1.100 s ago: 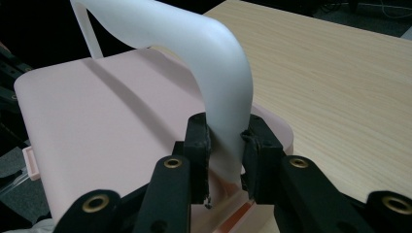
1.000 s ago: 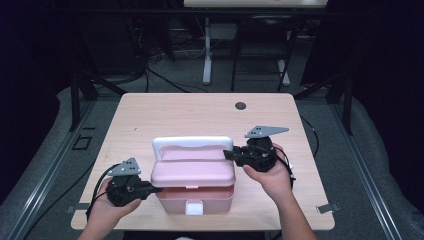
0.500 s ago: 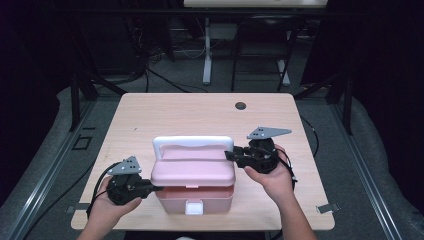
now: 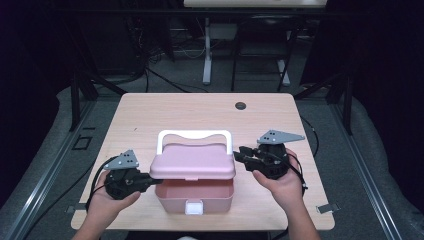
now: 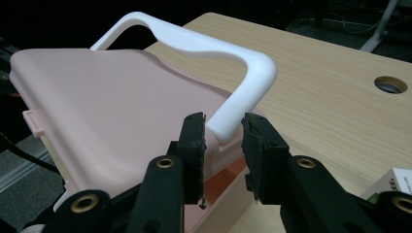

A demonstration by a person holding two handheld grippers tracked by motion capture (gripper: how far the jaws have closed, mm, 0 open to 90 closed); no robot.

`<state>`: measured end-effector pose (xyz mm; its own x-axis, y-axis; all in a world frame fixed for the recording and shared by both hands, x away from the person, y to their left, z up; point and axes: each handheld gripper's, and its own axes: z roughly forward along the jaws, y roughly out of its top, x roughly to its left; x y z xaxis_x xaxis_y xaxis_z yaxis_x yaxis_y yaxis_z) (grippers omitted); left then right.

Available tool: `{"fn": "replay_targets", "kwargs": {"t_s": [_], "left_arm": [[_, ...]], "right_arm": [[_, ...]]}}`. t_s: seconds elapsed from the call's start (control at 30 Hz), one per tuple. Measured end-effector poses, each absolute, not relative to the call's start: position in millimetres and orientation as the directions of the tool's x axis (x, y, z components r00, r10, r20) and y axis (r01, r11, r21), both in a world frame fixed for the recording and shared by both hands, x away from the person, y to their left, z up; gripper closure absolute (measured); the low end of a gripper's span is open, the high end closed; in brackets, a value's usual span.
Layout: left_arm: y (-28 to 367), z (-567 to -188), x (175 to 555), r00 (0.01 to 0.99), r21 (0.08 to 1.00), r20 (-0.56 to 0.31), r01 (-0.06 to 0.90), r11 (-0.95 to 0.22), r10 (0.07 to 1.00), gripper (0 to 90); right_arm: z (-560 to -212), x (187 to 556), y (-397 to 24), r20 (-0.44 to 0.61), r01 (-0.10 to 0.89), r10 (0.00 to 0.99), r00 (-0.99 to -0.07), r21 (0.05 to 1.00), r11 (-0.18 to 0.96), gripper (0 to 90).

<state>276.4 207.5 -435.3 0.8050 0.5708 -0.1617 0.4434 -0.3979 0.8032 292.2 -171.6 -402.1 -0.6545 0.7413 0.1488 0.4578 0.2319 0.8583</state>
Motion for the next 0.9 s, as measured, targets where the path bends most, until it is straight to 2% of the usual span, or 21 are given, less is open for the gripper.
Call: {"fn": "replay_targets", "kwargs": {"t_s": [0.47,0.9], "left_arm": [[209,-422,284,0.809,0.821,-0.151,0.423,-0.384,0.568,89.2],[209,-409,297,0.797,0.845,-0.154,0.413,-0.340,0.585,89.3]], "right_arm": [[-410,265,-178,0.115,0.448,0.755,-0.645,0.858,0.252,72.4],[-444,262,-167,0.158,0.491,0.715,-0.681,0.823,0.287,77.5]]}}
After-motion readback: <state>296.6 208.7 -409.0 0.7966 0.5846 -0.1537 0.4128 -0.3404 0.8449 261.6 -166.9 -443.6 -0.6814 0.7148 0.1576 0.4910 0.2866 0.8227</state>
